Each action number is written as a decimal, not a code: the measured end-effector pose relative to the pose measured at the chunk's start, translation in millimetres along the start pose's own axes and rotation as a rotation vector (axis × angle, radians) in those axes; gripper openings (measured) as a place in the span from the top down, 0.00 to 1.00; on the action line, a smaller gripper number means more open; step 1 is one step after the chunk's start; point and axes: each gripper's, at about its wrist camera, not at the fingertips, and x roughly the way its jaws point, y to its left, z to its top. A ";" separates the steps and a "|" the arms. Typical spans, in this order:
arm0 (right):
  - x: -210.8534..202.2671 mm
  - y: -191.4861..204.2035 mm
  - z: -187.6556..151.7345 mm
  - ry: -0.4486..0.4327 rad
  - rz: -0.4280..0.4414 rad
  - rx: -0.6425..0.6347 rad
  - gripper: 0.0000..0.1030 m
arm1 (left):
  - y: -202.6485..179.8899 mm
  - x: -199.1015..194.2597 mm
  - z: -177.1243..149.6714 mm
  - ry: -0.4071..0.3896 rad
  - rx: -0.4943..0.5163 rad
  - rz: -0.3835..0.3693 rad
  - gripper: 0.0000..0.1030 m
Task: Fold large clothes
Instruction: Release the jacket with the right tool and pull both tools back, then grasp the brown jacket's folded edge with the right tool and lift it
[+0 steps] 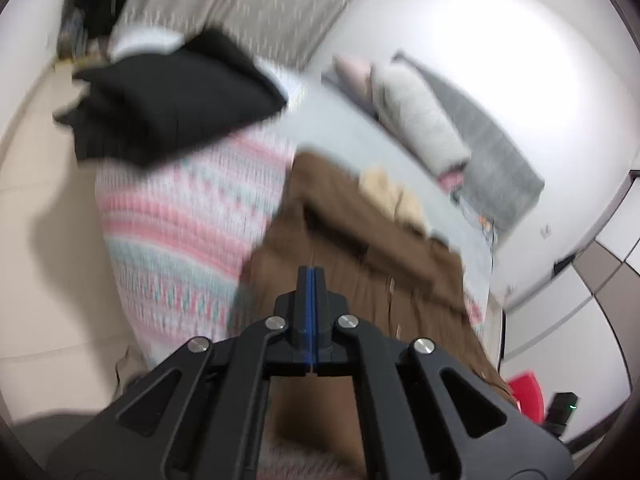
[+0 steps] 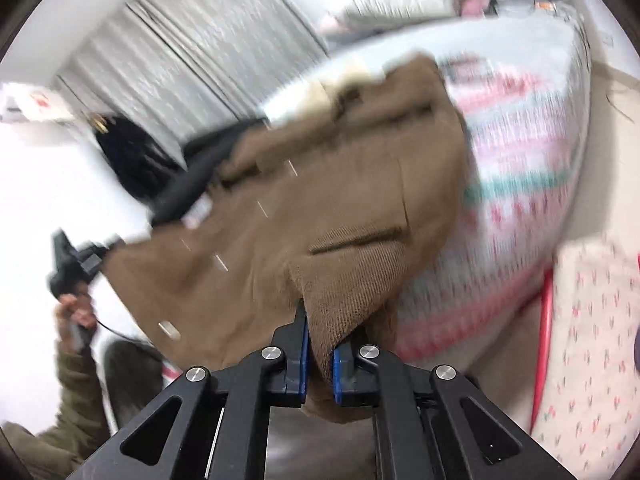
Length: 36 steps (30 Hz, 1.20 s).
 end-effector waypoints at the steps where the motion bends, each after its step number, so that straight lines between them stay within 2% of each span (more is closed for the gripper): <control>1: -6.7 5.3 12.4 -0.030 0.010 -0.004 0.93 | -3.4 -3.1 6.3 -0.026 0.014 0.000 1.00; 2: -14.0 13.5 28.4 -0.064 0.011 -0.013 0.93 | -8.2 -5.1 16.8 -0.042 0.023 -0.012 1.00; 5: -17.9 37.4 64.4 -0.121 0.010 -0.038 0.93 | -7.3 11.2 19.6 0.065 0.007 -0.027 1.00; 8: -2.8 55.2 91.4 -0.145 0.006 -0.036 0.94 | 0.4 24.2 -13.4 0.181 0.044 0.007 1.00; 11: 10.7 64.3 113.9 -0.159 0.021 -0.022 0.94 | 10.9 27.9 -51.3 0.243 0.080 0.048 0.96; 12: 15.6 66.4 122.6 -0.161 0.018 -0.015 0.94 | 13.5 29.6 -61.1 0.266 0.078 0.052 0.89; 13: 20.3 67.1 130.5 -0.160 0.013 -0.014 0.94 | 19.3 31.4 -72.4 0.295 0.077 0.058 0.78; 15: 32.1 66.4 148.7 -0.154 -0.010 -0.009 0.94 | 29.7 32.9 -82.5 0.331 0.060 0.082 0.64; 17: 42.2 62.5 158.8 -0.146 -0.024 -0.005 0.94 | 45.1 31.0 -90.4 0.351 0.022 0.106 0.62; 20: 48.7 51.2 163.6 -0.140 -0.035 0.002 0.94 | 65.4 25.7 -99.7 0.359 -0.046 0.094 0.58; 24: 54.6 40.0 170.6 -0.158 -0.034 0.036 0.94 | 64.6 31.7 -114.2 0.402 -0.075 0.002 0.53; 26: 56.9 37.2 171.5 -0.166 -0.017 0.048 0.94 | 56.6 40.3 -118.6 0.403 -0.051 -0.010 0.52; 28: 55.2 38.1 170.1 -0.181 0.014 0.053 0.94 | 49.7 51.9 -122.0 0.393 -0.035 0.016 0.53; 29: 51.4 40.9 169.2 -0.194 0.031 0.051 0.94 | 47.7 57.3 -124.0 0.394 -0.033 0.021 0.63; 30: 47.8 43.3 168.7 -0.203 0.045 0.050 0.94 | 44.4 63.7 -127.1 0.404 -0.026 0.027 0.93; 32: 37.0 49.8 167.5 -0.227 0.071 0.046 0.94 | 39.1 66.6 -127.8 0.404 -0.013 0.041 0.94; 36: 8.1 65.0 157.0 -0.281 0.129 0.036 0.94 | 36.8 45.1 -108.0 0.317 -0.059 0.002 0.95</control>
